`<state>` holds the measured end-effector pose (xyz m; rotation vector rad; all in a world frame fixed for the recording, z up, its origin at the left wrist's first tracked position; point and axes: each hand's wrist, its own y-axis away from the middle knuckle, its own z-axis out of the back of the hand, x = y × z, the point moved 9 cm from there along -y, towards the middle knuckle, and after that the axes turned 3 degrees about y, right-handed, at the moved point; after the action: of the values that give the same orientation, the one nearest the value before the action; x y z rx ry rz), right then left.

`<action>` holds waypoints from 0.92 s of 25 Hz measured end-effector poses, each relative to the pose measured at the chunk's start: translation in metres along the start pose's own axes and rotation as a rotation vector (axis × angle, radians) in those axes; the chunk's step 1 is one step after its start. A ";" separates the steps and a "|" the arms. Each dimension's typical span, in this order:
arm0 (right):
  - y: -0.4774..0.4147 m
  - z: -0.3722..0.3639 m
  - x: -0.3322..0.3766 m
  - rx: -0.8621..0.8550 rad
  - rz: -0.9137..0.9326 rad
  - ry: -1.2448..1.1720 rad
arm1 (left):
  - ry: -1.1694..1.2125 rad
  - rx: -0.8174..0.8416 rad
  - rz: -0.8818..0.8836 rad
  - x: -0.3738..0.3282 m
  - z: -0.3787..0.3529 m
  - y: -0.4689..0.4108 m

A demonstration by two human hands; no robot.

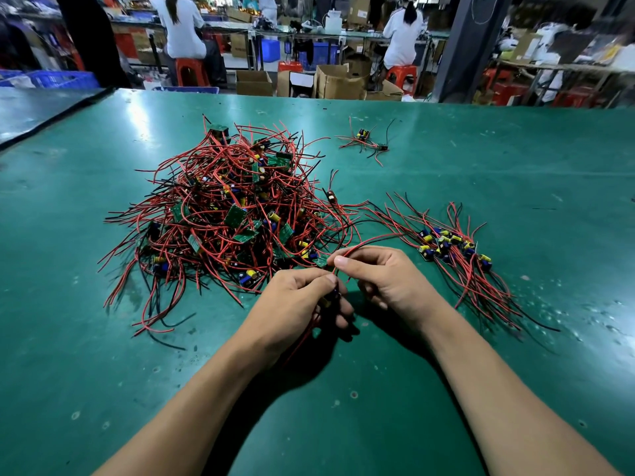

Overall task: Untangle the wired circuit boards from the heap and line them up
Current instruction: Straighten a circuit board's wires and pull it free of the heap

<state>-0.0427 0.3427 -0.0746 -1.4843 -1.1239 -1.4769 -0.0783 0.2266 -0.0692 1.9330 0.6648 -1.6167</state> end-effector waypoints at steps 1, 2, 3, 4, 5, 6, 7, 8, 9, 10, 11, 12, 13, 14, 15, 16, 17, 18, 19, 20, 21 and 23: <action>-0.002 0.003 0.000 -0.040 0.022 0.004 | -0.010 -0.004 0.004 0.000 0.000 0.000; -0.003 0.006 0.000 -0.077 0.046 0.020 | -0.024 -0.012 0.003 -0.001 0.001 0.001; -0.004 0.008 0.000 -0.110 0.067 0.036 | -0.040 -0.020 0.000 -0.002 0.001 0.002; -0.005 0.010 0.000 -0.146 0.089 0.046 | -0.051 -0.024 -0.001 -0.002 0.002 0.003; -0.006 0.012 0.001 -0.185 0.114 0.053 | -0.057 -0.023 0.001 -0.002 0.001 0.003; -0.006 0.015 0.002 -0.227 0.142 0.063 | -0.061 -0.020 0.005 -0.002 0.001 0.003; -0.006 0.018 0.003 -0.267 0.169 0.074 | -0.064 -0.016 0.011 -0.002 0.000 0.003; -0.006 0.021 0.005 -0.304 0.191 0.083 | -0.066 -0.013 0.019 -0.002 0.000 0.002; -0.006 0.025 0.007 -0.339 0.207 0.089 | -0.066 -0.009 0.026 -0.002 -0.001 0.002; -0.006 0.029 0.008 -0.373 0.220 0.093 | -0.067 -0.003 0.030 -0.002 -0.001 0.002; -0.006 0.033 0.009 -0.408 0.228 0.096 | -0.073 0.005 0.031 -0.002 -0.002 0.002; -0.006 0.037 0.010 -0.441 0.233 0.100 | -0.083 0.013 0.030 -0.002 -0.003 0.002; -0.006 0.039 0.011 -0.468 0.236 0.099 | -0.092 0.019 0.027 -0.002 -0.004 0.002; -0.005 0.040 0.011 -0.485 0.237 0.078 | -0.096 0.025 0.023 -0.003 -0.004 0.002; -0.005 0.039 0.010 -0.487 0.231 0.023 | -0.094 0.031 0.019 -0.003 -0.003 0.001; -0.006 0.037 0.009 -0.473 0.217 -0.063 | -0.088 0.037 0.017 -0.004 -0.002 0.001; -0.007 0.034 0.007 -0.441 0.192 -0.162 | -0.080 0.041 0.015 -0.004 -0.002 0.001; -0.009 0.031 0.005 -0.399 0.156 -0.256 | -0.081 0.046 0.013 -0.004 -0.001 0.000; -0.010 0.028 0.004 -0.354 0.115 -0.336 | -0.093 0.052 0.010 -0.004 -0.001 0.000; -0.011 0.025 0.002 -0.312 0.075 -0.406 | -0.114 0.062 0.006 -0.004 -0.002 0.000; -0.011 0.024 0.001 -0.275 0.043 -0.468 | -0.134 0.073 0.003 -0.003 -0.003 0.000; -0.011 0.022 0.001 -0.211 0.004 -0.565 | -0.151 0.088 0.000 -0.003 -0.005 0.000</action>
<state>-0.0460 0.3669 -0.0759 -2.1337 -1.3084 -1.2302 -0.0748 0.2297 -0.0658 1.8482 0.5414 -1.7984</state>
